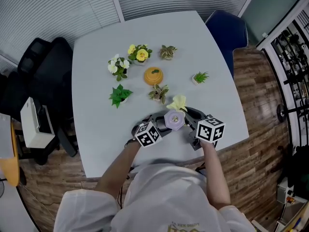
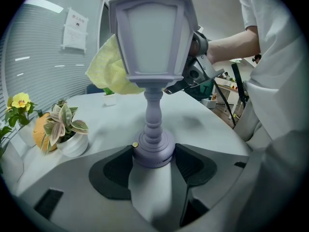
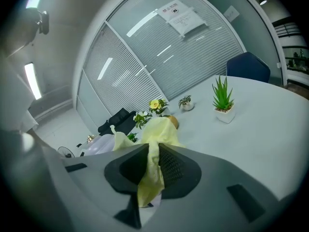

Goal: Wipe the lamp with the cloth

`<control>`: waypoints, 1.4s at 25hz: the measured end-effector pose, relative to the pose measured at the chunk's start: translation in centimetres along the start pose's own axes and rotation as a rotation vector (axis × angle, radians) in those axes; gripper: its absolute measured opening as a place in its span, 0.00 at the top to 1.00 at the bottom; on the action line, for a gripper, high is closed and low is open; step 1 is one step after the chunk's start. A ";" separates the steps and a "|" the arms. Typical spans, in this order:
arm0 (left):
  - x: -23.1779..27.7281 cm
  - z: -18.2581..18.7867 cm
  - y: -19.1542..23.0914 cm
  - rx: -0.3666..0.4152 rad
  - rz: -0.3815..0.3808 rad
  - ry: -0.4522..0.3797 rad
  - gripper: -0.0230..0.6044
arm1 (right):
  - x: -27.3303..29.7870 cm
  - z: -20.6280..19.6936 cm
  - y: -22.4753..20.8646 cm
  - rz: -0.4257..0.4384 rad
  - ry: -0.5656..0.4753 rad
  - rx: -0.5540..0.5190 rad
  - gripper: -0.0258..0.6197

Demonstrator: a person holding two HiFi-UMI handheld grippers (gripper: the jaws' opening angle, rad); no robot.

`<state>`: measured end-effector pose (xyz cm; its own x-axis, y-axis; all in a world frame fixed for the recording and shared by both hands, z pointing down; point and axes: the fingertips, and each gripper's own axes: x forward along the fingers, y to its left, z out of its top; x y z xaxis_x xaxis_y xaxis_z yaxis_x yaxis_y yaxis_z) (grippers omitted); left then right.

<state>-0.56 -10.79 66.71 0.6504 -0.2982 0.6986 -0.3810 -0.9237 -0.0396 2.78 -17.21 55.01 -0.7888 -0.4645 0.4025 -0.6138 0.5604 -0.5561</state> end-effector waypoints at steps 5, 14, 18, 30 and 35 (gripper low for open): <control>-0.1 0.1 -0.2 0.003 0.003 -0.002 0.52 | 0.6 0.2 0.3 0.077 0.000 0.004 0.85; 0.0 0.1 -0.1 0.009 0.005 -0.009 0.52 | 2.1 1.6 1.8 0.290 0.030 -0.029 0.85; -0.1 0.2 0.0 0.009 0.004 -0.012 0.52 | 2.6 1.4 2.3 0.366 0.086 -0.039 0.85; 0.0 0.0 0.1 0.010 0.003 -0.009 0.52 | 3.5 -0.6 1.5 0.331 0.168 -0.118 0.85; -0.1 0.1 0.0 0.008 0.003 -0.007 0.52 | 3.3 -0.7 1.1 0.306 0.170 -0.123 0.85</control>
<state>-0.56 -10.78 66.55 0.6537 -0.3023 0.6937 -0.3778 -0.9247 -0.0470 -0.46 -17.62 56.27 -0.9242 -0.1485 0.3520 -0.3403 0.7388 -0.5817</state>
